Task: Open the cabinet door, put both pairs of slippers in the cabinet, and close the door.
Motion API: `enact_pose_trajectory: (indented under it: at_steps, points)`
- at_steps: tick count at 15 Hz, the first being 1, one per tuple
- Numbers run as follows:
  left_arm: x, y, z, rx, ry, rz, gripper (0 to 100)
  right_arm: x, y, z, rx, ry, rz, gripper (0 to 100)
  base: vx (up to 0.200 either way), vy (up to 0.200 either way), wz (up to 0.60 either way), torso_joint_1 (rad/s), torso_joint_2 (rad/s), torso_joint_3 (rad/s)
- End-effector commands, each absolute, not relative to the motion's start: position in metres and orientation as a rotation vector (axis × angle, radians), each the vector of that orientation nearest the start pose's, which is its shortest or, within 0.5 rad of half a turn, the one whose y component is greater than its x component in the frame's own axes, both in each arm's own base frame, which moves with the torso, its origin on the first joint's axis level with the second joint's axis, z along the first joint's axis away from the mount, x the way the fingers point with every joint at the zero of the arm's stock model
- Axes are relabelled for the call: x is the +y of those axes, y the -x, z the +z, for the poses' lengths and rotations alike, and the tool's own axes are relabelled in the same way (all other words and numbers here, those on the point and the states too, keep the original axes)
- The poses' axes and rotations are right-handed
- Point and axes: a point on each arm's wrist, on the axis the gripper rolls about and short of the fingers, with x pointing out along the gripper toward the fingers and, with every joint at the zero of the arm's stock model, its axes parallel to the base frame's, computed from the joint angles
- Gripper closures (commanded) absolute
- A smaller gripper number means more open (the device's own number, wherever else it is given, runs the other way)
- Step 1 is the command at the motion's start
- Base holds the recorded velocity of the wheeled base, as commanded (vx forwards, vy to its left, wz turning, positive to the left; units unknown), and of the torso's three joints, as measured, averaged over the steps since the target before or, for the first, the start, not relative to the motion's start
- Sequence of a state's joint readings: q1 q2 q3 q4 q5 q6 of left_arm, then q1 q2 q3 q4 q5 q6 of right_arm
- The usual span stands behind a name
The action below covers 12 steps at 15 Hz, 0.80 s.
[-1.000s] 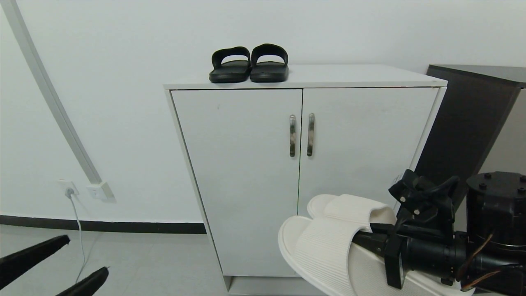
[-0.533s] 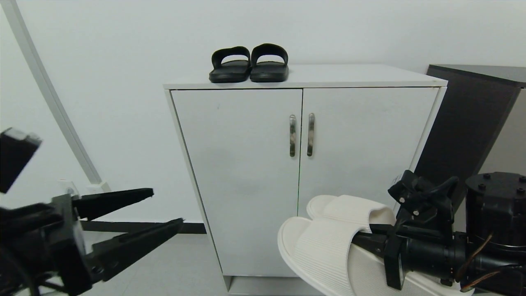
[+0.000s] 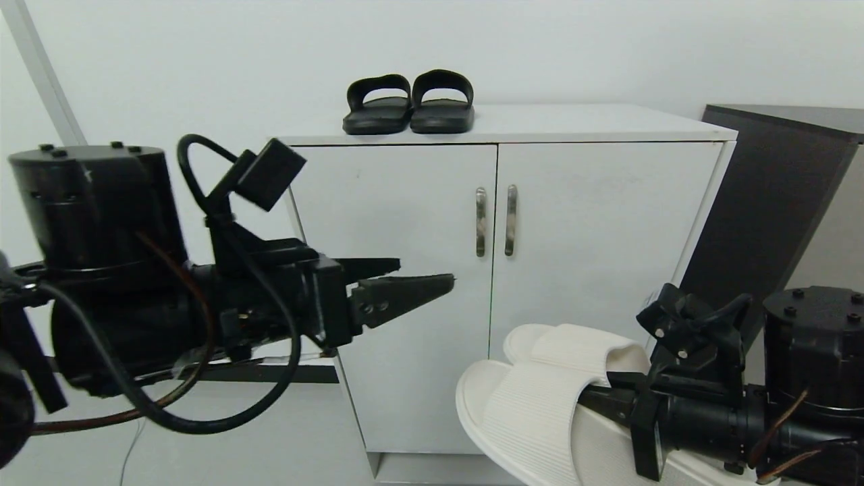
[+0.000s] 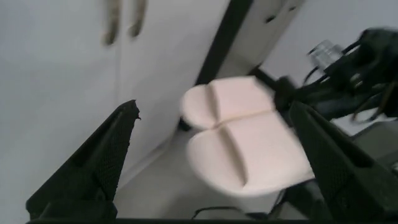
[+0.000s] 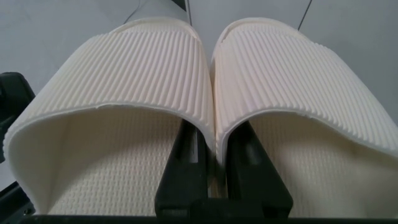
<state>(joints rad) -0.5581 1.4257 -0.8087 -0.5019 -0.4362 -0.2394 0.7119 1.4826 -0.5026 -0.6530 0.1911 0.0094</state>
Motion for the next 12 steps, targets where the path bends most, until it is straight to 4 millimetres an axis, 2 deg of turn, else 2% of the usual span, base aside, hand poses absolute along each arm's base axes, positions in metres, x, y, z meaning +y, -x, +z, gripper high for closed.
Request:
enact_pose_trajectory:
  at_steps: [1, 3, 8, 12]
  points:
    - [-0.177, -0.225, 0.238, 0.266, 0.281, -1.046, 0, 0.154, -0.172, 0.162, 0.337, 0.080, 0.893, 100, 0.000, 0.000, 0.00, 0.000, 0.00, 0.000]
    - [-0.195, -0.249, 0.238, 0.238, 0.331, -1.052, 0, 0.155, -0.173, 0.160, 0.341, 0.083, 0.893, 100, 0.000, 0.000, 0.00, 0.000, 0.00, 0.000]
    - [-0.226, -0.293, 0.239, 0.215, 0.362, -1.057, 0, 0.154, -0.172, 0.158, 0.350, 0.085, 0.893, 100, 0.000, 0.000, 0.00, 0.000, 0.00, 0.000]
    - [-0.236, -0.308, 0.245, 0.262, 0.373, -1.035, 0, 0.154, -0.173, 0.158, 0.352, 0.085, 0.891, 100, 0.000, 0.000, 0.00, 0.000, 0.00, 0.000]
